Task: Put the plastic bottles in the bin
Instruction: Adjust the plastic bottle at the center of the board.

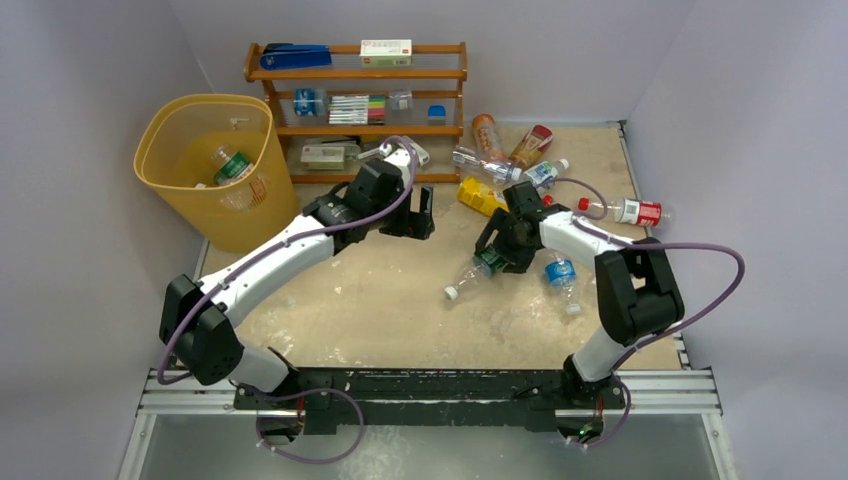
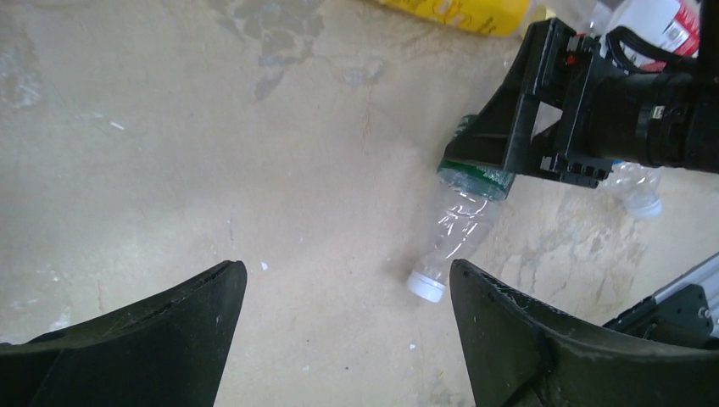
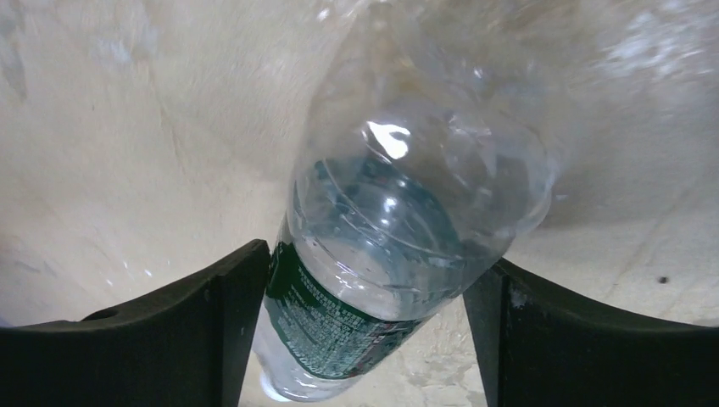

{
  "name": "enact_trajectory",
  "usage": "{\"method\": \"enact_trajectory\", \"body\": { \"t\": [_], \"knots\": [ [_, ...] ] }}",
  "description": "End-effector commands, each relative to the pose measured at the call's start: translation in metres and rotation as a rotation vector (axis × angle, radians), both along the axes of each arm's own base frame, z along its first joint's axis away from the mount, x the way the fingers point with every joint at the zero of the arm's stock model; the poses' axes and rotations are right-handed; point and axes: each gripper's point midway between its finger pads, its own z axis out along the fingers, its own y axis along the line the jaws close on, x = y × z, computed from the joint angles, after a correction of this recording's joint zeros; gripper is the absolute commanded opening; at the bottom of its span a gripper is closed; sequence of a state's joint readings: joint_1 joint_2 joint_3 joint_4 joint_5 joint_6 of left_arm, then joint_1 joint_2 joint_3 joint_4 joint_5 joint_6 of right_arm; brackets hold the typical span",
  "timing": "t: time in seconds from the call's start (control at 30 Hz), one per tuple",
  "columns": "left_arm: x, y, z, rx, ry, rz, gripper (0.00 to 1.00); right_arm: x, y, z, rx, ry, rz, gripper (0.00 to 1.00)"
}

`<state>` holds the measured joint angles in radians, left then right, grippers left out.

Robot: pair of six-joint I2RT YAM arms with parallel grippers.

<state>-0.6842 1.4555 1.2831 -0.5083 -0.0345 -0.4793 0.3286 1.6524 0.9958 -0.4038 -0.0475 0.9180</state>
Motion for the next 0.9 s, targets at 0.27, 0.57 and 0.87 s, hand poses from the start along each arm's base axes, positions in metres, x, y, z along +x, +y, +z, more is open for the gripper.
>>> {"method": "enact_trajectory", "body": {
  "t": [0.27,0.57,0.87],
  "knots": [
    [-0.028,-0.016,-0.009,-0.026,-0.019,-0.077,0.9,-0.003,0.056,0.026,0.076,-0.145,0.188,0.7],
    [-0.04,-0.034,-0.029,-0.098,0.023,-0.024,0.9,0.001,0.045,0.064,0.021,-0.213,0.151,1.0],
    [-0.038,-0.061,-0.031,-0.3,0.087,0.032,0.9,-0.009,0.021,0.117,0.003,-0.29,0.038,1.0]
  ]
}}
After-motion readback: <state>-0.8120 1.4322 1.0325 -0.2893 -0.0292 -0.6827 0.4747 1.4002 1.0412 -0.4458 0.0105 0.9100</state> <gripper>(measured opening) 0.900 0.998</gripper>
